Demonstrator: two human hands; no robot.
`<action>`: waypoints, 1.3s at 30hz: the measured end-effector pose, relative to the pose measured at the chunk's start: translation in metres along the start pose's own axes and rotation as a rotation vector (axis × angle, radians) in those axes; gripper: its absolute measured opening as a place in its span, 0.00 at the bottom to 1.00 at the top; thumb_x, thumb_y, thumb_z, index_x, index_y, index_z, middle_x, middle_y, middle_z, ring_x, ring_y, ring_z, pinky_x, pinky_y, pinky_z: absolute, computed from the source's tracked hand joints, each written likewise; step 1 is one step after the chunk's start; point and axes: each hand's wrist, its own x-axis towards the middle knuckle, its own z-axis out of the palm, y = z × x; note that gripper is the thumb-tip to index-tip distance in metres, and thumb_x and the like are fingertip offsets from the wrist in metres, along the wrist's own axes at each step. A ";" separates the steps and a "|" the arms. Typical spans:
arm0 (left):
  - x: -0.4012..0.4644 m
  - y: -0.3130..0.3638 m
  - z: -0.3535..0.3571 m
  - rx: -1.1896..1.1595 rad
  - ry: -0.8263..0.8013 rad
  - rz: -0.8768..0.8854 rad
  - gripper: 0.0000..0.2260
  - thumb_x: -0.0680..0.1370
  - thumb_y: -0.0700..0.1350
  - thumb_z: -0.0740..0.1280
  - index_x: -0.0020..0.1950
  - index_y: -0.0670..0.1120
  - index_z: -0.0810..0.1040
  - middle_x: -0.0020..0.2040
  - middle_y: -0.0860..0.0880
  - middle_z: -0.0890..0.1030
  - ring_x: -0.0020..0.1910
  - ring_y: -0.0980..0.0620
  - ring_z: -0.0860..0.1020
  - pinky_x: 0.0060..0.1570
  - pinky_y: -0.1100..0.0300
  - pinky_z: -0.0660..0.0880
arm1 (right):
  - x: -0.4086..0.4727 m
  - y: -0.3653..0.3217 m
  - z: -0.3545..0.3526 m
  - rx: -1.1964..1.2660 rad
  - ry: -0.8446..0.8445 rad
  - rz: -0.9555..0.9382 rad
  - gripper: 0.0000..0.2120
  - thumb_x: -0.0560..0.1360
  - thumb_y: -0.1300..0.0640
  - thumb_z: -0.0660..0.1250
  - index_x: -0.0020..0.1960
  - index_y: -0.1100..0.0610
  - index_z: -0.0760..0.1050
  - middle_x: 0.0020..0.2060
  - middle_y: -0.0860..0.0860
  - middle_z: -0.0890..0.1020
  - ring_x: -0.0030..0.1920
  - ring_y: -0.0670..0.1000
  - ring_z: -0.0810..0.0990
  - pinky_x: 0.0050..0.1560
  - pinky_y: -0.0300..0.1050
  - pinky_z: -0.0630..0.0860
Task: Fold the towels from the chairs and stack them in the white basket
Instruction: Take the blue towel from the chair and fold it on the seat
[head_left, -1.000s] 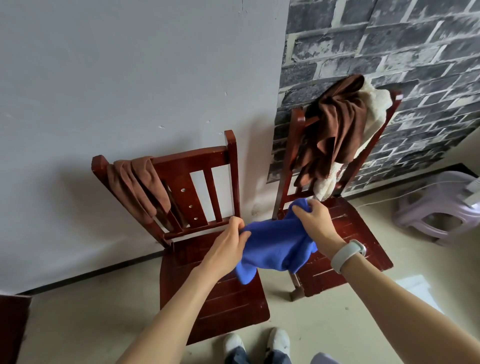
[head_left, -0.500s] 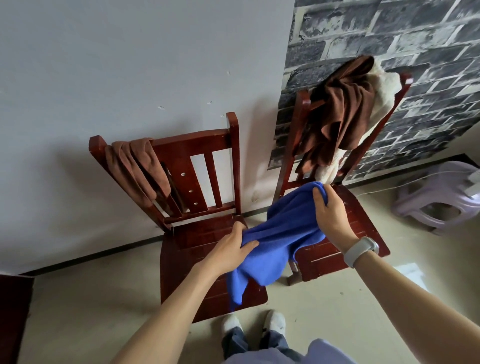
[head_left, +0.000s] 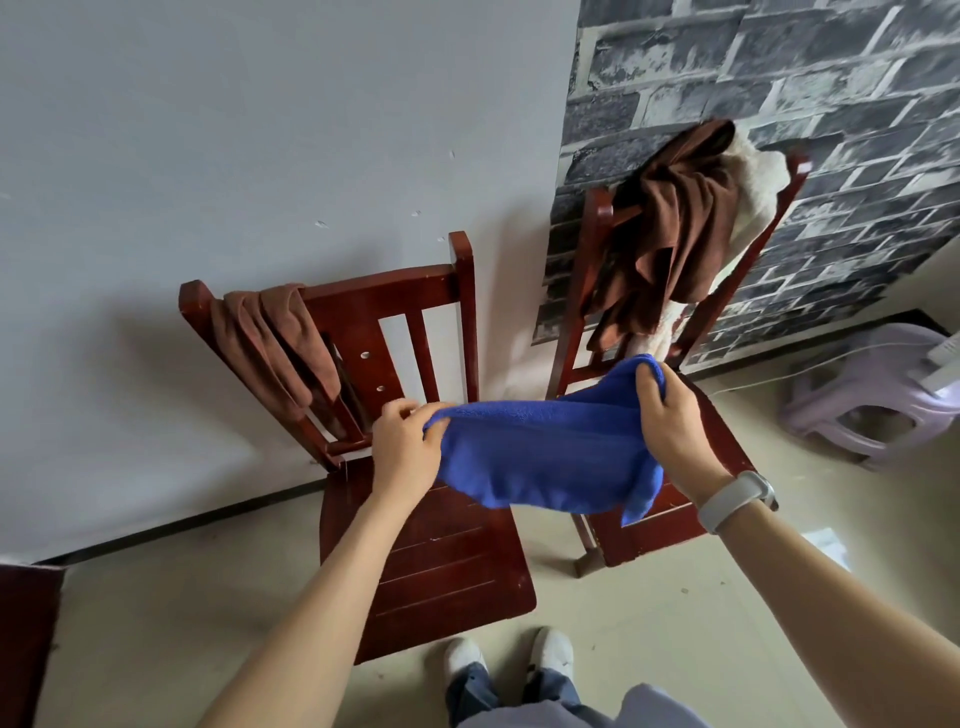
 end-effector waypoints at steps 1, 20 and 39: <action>-0.002 0.007 0.002 -0.100 -0.020 -0.094 0.15 0.80 0.43 0.58 0.67 0.49 0.72 0.69 0.39 0.65 0.69 0.41 0.64 0.67 0.54 0.61 | 0.001 -0.004 0.001 0.017 0.014 -0.003 0.11 0.81 0.58 0.53 0.47 0.60 0.72 0.37 0.51 0.75 0.37 0.47 0.72 0.35 0.29 0.68; -0.006 -0.007 -0.022 -0.241 -0.093 -0.187 0.15 0.75 0.40 0.67 0.61 0.45 0.73 0.50 0.49 0.76 0.49 0.53 0.73 0.46 0.61 0.69 | -0.001 0.033 -0.017 -0.088 0.059 0.216 0.10 0.80 0.55 0.55 0.48 0.62 0.67 0.35 0.50 0.70 0.39 0.52 0.70 0.39 0.44 0.64; -0.016 -0.066 -0.040 -0.223 -0.164 -0.479 0.15 0.71 0.33 0.69 0.55 0.44 0.76 0.53 0.45 0.73 0.55 0.50 0.71 0.55 0.53 0.70 | 0.002 0.063 -0.010 -0.180 -0.103 0.288 0.11 0.76 0.57 0.63 0.54 0.63 0.75 0.46 0.55 0.77 0.47 0.53 0.75 0.46 0.43 0.68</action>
